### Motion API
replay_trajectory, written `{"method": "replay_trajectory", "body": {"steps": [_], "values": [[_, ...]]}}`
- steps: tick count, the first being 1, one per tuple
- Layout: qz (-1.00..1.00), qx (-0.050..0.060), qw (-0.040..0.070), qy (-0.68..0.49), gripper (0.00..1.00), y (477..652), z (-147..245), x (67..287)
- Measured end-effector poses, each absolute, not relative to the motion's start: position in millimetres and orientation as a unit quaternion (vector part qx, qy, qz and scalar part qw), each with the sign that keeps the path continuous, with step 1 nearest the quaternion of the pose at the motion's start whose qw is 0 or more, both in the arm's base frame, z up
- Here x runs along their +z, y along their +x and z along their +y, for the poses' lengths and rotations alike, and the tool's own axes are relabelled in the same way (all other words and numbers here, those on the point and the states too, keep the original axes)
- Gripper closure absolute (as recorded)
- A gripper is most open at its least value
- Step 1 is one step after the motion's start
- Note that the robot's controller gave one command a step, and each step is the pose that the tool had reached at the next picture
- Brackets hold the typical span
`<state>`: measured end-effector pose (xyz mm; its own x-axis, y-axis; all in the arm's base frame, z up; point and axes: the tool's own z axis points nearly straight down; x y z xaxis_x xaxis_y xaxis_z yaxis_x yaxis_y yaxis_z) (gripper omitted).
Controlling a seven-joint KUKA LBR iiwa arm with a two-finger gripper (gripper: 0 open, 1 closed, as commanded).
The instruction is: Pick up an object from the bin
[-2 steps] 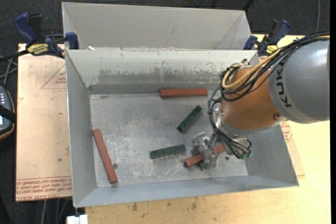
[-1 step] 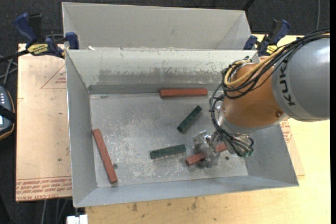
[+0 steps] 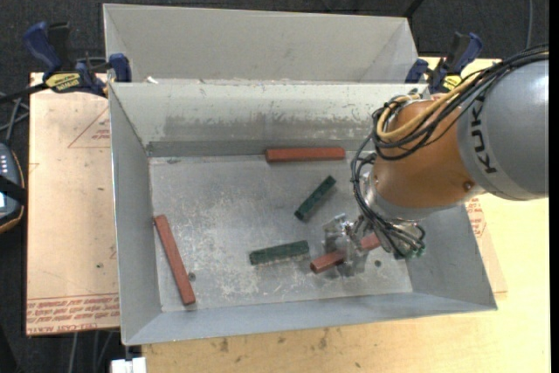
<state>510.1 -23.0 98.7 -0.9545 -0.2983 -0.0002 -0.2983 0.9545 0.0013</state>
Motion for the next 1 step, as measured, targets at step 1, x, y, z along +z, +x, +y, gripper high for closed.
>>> {"method": "replay_trajectory", "body": {"steps": [1], "values": [[0.989, 0.001, -0.002, -0.151, 1.0, 509.1, -22.7, 112.4]]}}
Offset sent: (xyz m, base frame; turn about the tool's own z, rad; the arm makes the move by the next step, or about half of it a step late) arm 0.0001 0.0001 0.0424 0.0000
